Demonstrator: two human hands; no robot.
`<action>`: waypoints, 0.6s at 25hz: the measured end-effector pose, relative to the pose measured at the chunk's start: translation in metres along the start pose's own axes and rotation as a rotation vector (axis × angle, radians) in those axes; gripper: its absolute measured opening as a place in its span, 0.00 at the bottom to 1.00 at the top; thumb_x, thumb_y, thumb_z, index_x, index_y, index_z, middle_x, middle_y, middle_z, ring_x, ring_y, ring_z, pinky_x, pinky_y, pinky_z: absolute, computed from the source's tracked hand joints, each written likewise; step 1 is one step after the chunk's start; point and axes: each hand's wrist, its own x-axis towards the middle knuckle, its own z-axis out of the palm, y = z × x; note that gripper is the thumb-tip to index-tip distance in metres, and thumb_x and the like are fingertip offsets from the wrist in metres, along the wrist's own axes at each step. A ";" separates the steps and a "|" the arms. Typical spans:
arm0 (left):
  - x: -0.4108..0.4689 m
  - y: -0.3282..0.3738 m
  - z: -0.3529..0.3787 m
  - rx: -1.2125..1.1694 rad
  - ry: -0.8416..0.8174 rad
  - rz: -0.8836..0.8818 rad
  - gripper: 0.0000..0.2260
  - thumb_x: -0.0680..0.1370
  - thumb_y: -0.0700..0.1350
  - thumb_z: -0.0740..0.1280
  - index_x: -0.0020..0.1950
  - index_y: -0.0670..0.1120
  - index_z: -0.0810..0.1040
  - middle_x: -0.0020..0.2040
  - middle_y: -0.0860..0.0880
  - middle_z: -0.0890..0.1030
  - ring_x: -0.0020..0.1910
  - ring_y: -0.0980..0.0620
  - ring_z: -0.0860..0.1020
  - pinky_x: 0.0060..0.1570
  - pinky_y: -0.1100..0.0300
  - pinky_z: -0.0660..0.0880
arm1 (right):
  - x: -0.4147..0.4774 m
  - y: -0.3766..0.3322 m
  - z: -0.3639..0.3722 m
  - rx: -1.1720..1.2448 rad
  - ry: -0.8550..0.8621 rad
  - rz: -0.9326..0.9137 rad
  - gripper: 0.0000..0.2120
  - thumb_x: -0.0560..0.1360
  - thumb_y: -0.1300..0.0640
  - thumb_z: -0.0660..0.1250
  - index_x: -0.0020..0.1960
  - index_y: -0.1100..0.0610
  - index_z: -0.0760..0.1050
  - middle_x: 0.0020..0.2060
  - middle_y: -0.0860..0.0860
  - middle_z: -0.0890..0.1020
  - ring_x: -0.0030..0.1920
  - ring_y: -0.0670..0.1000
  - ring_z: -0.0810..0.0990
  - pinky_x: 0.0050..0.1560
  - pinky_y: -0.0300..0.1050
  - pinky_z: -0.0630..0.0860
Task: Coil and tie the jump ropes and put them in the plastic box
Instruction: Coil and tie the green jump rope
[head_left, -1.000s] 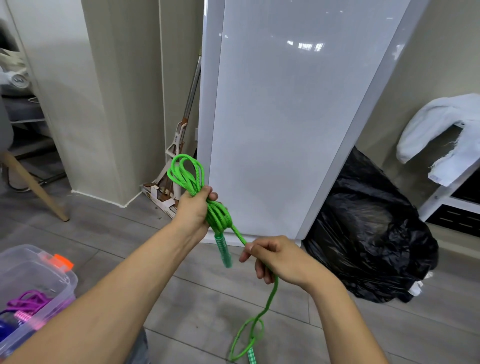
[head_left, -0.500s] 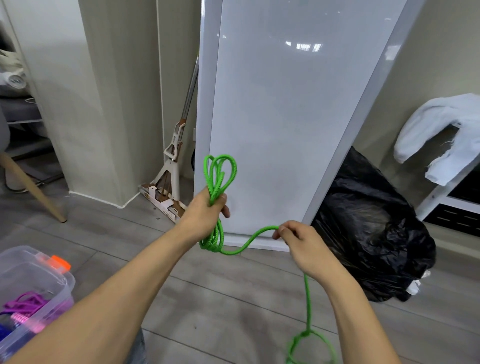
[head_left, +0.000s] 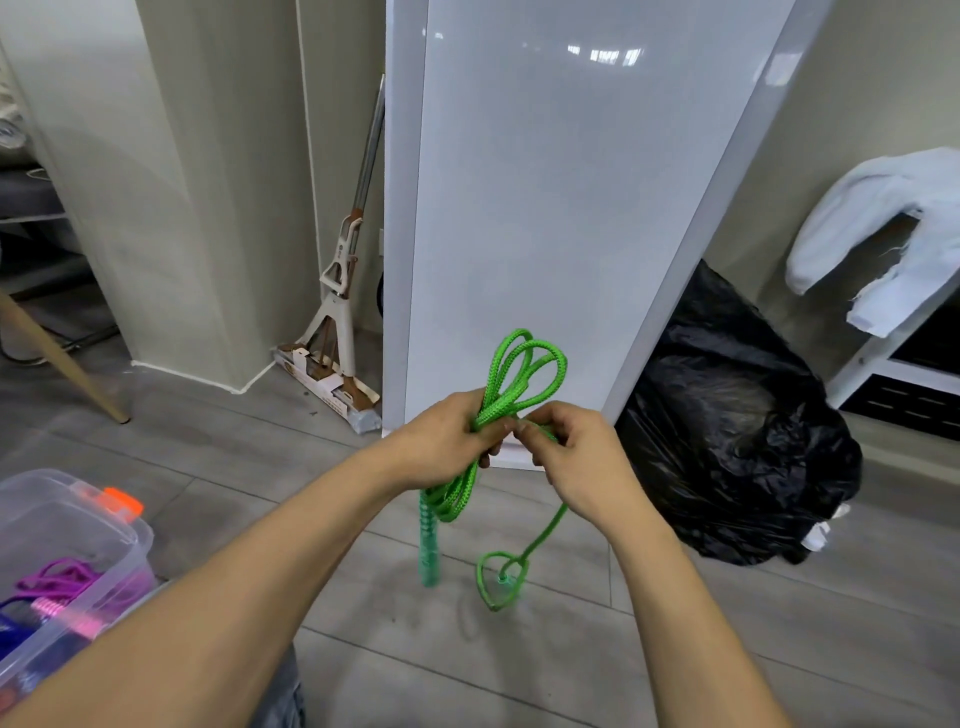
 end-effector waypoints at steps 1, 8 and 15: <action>-0.001 -0.001 -0.001 0.079 -0.003 -0.004 0.08 0.82 0.48 0.63 0.43 0.51 0.73 0.35 0.54 0.78 0.34 0.56 0.79 0.37 0.62 0.75 | 0.000 0.001 0.001 -0.010 0.019 0.006 0.09 0.76 0.47 0.71 0.42 0.52 0.81 0.29 0.48 0.79 0.28 0.44 0.72 0.33 0.41 0.69; 0.009 -0.019 -0.014 0.141 0.350 -0.176 0.05 0.80 0.40 0.61 0.54 0.43 0.73 0.45 0.45 0.80 0.43 0.42 0.82 0.46 0.47 0.79 | 0.005 0.009 -0.003 0.121 -0.072 0.134 0.11 0.77 0.50 0.70 0.39 0.54 0.79 0.26 0.48 0.78 0.27 0.50 0.78 0.37 0.45 0.74; 0.015 -0.013 -0.012 -0.253 0.586 -0.221 0.09 0.84 0.46 0.59 0.55 0.43 0.76 0.40 0.48 0.76 0.35 0.47 0.76 0.43 0.49 0.77 | 0.002 0.018 -0.004 0.117 -0.409 0.224 0.06 0.77 0.57 0.67 0.47 0.56 0.82 0.43 0.47 0.88 0.46 0.40 0.82 0.51 0.39 0.73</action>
